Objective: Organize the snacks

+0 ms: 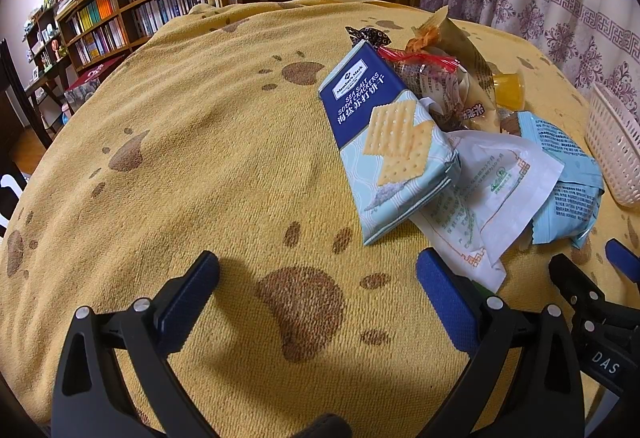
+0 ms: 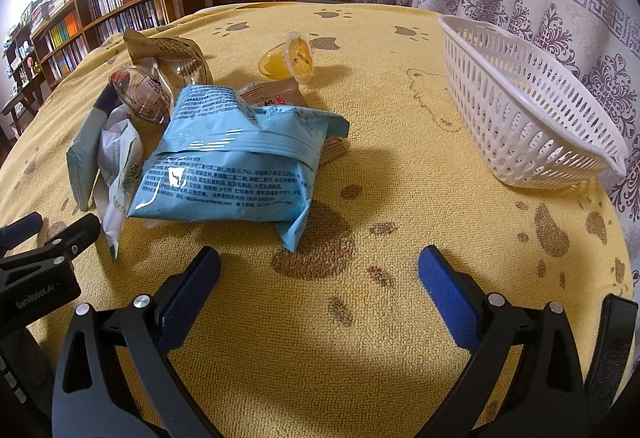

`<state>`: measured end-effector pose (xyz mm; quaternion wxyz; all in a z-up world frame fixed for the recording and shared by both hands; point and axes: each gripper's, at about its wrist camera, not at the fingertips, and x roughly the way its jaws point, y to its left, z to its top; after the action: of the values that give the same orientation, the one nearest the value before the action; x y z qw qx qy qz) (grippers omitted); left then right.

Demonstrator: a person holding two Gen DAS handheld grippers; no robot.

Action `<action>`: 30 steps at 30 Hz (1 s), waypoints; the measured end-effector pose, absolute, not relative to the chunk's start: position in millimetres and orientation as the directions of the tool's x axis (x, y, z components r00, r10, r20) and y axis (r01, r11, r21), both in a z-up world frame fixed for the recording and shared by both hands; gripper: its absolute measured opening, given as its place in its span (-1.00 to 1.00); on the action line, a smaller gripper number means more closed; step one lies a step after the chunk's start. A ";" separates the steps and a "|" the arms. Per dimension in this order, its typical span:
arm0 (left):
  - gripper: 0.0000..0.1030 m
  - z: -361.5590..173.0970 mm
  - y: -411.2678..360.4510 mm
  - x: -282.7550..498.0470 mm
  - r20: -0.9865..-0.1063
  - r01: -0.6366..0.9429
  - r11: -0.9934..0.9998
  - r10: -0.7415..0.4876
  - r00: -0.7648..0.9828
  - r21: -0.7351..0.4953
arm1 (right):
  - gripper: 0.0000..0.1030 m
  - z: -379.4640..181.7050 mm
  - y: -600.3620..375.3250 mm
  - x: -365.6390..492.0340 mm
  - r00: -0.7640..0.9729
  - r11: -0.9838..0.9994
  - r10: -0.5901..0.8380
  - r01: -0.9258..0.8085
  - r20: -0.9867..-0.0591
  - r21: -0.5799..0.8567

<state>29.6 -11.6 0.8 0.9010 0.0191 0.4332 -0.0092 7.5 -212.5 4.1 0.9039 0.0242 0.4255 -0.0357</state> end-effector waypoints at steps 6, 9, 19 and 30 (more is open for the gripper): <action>0.91 0.1 -12.6 21.0 -0.782 0.038 0.999 0.004 0.623 0.036 | 0.96 4.3 -212.7 10.0 0.636 0.997 -0.039 0.080 -0.771 0.016; 0.91 -0.4 -13.0 18.9 -0.782 0.039 0.998 0.006 0.623 0.039 | 0.96 3.7 -213.2 9.3 0.636 0.997 -0.037 0.081 -0.771 0.018; 0.91 -0.3 -10.0 17.5 -0.781 0.043 0.999 -0.017 0.624 0.013 | 0.96 4.1 -215.9 5.9 0.640 0.998 -0.007 0.054 -0.768 0.036; 0.91 -0.5 -10.8 17.3 -0.783 0.042 0.999 -0.012 0.622 0.017 | 0.96 4.9 -212.9 4.8 0.638 0.999 -0.012 0.045 -0.770 0.022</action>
<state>17.3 -10.8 -0.5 0.9004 0.0169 0.4345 -0.0150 4.8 -212.9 4.9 0.9049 0.0197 0.4249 -0.0159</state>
